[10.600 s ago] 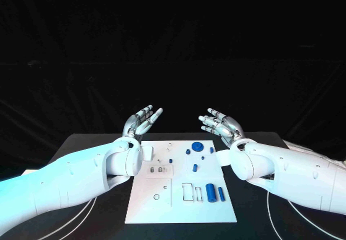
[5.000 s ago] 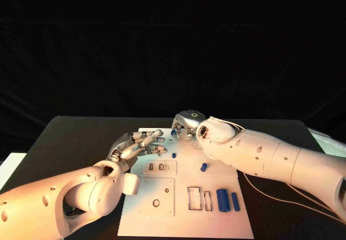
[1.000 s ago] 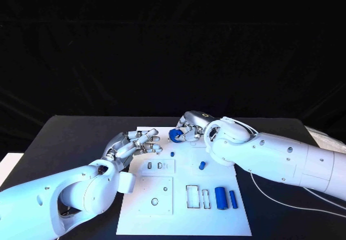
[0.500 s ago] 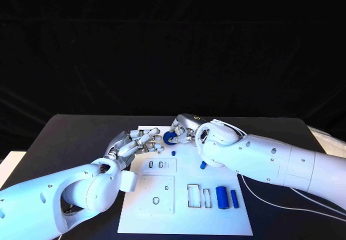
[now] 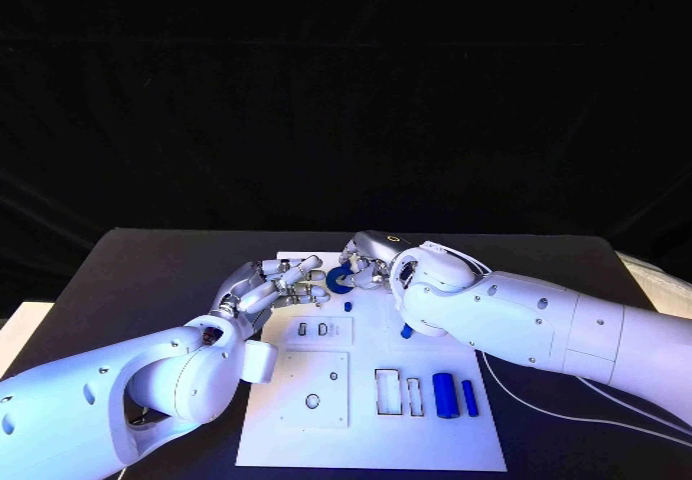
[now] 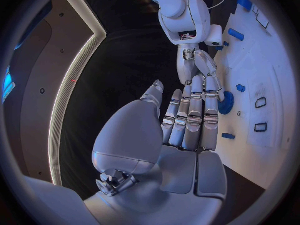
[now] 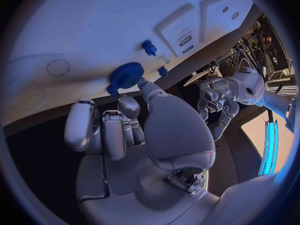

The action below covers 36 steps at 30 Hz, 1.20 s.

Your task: Assemble the parts on the task board

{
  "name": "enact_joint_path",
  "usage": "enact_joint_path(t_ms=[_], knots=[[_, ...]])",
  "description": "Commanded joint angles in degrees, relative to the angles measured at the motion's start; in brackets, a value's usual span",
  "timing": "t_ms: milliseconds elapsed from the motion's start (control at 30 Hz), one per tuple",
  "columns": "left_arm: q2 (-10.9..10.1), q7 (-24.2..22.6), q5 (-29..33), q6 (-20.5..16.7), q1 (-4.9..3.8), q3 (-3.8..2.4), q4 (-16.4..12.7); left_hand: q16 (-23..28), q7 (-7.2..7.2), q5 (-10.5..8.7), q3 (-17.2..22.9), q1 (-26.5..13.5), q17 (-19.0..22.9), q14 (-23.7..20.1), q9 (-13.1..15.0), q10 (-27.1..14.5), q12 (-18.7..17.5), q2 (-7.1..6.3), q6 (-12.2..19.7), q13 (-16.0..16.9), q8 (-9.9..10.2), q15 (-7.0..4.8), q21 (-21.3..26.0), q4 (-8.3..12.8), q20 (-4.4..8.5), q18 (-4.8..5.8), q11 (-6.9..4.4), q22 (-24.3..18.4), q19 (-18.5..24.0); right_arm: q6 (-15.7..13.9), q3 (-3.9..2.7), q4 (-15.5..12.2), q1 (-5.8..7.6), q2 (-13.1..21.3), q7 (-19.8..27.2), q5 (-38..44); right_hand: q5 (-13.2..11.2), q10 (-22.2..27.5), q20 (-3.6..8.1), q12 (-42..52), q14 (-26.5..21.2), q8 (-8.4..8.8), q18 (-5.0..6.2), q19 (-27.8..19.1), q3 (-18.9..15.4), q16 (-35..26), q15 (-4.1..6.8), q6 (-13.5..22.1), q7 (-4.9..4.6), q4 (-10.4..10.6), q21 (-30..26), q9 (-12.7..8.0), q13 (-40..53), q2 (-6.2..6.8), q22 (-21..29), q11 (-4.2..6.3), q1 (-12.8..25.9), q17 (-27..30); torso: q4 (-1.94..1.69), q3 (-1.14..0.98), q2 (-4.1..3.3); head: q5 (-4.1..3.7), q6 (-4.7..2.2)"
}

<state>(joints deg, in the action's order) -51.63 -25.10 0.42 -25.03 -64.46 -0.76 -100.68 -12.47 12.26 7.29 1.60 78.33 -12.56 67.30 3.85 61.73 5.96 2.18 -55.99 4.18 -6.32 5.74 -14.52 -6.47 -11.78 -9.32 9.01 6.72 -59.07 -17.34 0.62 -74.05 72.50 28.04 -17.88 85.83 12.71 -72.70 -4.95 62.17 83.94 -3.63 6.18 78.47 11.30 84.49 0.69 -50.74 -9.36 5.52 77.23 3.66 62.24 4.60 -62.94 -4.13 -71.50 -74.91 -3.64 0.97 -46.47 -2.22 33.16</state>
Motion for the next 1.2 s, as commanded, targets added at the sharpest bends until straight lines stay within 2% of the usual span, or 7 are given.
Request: enact_joint_path(t_ms=[33,233,433,667,733,1033,1200], knots=[[0.1,-0.5,0.0,1.3,-0.06,-0.04,0.0,0.4,0.18,0.31,0.1,0.5,-0.1,0.3,0.0,0.5,-0.2,-0.16,-0.3,0.0,0.2,-0.09,0.1,0.3,-0.13,-1.13,-0.09,-0.1,-0.3,0.0,-0.01,-0.1,-0.02,0.1,1.3,0.3,-0.1,1.6,-0.62,-1.9,3.7,0.28,-0.9,-0.2,-1.5,0.1,-0.59,3.9,-0.58,0.5,-0.4,-0.1,-1.8,1.35,0.4,-0.48,0.4,-2.7,-0.04,0.01,0.03,-0.12,0.08],[0.0,-0.5,0.0,1.3,-0.06,-0.04,-0.1,0.4,0.18,0.3,0.2,0.5,-0.1,0.3,0.0,0.5,-0.2,-0.14,-0.4,0.0,0.3,-0.1,0.2,0.3,-0.12,-1.13,-0.09,-0.1,-0.4,-2.4,-0.01,-2.2,-0.05,2.0,2.5,0.2,0.5,1.8,-0.86,-1.9,3.6,0.06,-0.87,-0.3,-2.4,0.0,-0.75,3.5,-0.67,0.9,-0.4,0.1,-2.0,1.59,0.4,-0.6,0.3,-2.6,-0.06,-0.03,0.03,-0.23,0.12],[-0.3,-0.5,0.0,1.2,-0.06,-0.04,-0.1,0.5,0.18,0.29,0.2,0.5,-0.1,0.3,0.0,0.5,-0.3,-0.14,-0.3,0.0,0.3,-0.1,0.2,0.4,-0.12,-1.13,-0.09,-0.1,-0.4,-4.8,-0.16,-8.2,0.47,9.0,5.0,-1.5,2.5,0.6,-0.7,-0.2,3.7,-1.04,-0.91,-0.1,-2.4,0.1,-0.4,0.1,-0.05,0.7,0.0,0.6,-0.6,0.71,-0.1,-0.07,-1.4,-2.7,-0.04,-0.02,0.04,-0.36,0.3],[-0.8,-0.7,0.0,1.2,-0.06,-0.03,0.0,0.5,0.18,0.29,0.2,0.5,-0.1,0.3,0.0,0.5,-0.3,-0.14,-0.3,0.0,0.3,-0.1,0.2,0.4,-0.12,-1.13,-0.09,-0.1,-0.4,-4.4,-0.29,-14.3,1.7,19.4,16.7,-9.6,3.4,-2.1,-0.22,3.5,3.9,-1.99,-1.31,0.9,-1.1,0.7,0.12,-2.3,0.48,-1.0,1.1,0.9,2.9,-0.62,-2.2,0.52,-4.5,-4.0,0.81,-0.36,0.31,-0.22,0.1],[-0.7,-0.8,0.0,1.3,-0.05,-0.03,0.1,0.5,0.18,0.29,0.2,0.5,-0.1,0.3,0.0,0.5,-0.3,-0.14,-0.3,0.0,0.3,-0.1,0.2,0.4,-0.12,-1.13,-0.09,-0.1,-0.4,-3.6,-0.31,-14.9,1.82,21.9,19.9,-11.2,3.4,-2.6,-0.16,4.2,4.0,-2.0,-1.33,0.9,-1.0,0.8,0.15,-2.5,0.5,-1.4,1.1,0.8,3.6,-0.41,-2.3,0.55,-4.8,-4.2,1.05,-0.62,0.35,-0.28,-0.07],[-0.4,-0.8,0.0,1.5,-0.03,-0.02,0.8,0.5,0.18,0.3,0.2,0.6,-0.2,0.3,0.0,0.5,-0.3,-0.14,-0.3,0.0,0.3,-0.1,0.2,0.4,-0.12,-1.13,-0.09,-0.1,-0.4,-0.5,-0.29,-8.9,1.13,25.8,25.5,-13.7,2.5,-2.6,-0.1,4.3,4.1,-1.81,-1.36,1.0,-1.5,1.0,0.17,-2.5,0.53,-1.9,1.2,0.7,3.6,0.48,-2.4,0.55,-5.0,-4.7,1.74,-1.23,0.75,-0.6,0.06],[-0.1,-0.8,0.1,1.6,-0.01,-0.01,1.2,0.5,0.18,0.3,0.2,0.6,-0.2,0.3,0.0,0.5,-0.3,-0.14,-0.3,0.0,0.3,-0.1,0.2,0.4,-0.12,-1.13,-0.09,-0.1,-0.4,0.3,-0.27,-7.0,0.45,26.3,26.0,-14.1,2.3,-2.6,-0.1,4.2,4.1,-1.8,-1.36,1.0,-1.6,1.0,0.17,-2.5,0.54,-1.9,1.2,0.7,3.5,0.57,-2.4,0.55,-5.0,-4.7,1.81,-1.28,0.86,-0.71,0.03]])
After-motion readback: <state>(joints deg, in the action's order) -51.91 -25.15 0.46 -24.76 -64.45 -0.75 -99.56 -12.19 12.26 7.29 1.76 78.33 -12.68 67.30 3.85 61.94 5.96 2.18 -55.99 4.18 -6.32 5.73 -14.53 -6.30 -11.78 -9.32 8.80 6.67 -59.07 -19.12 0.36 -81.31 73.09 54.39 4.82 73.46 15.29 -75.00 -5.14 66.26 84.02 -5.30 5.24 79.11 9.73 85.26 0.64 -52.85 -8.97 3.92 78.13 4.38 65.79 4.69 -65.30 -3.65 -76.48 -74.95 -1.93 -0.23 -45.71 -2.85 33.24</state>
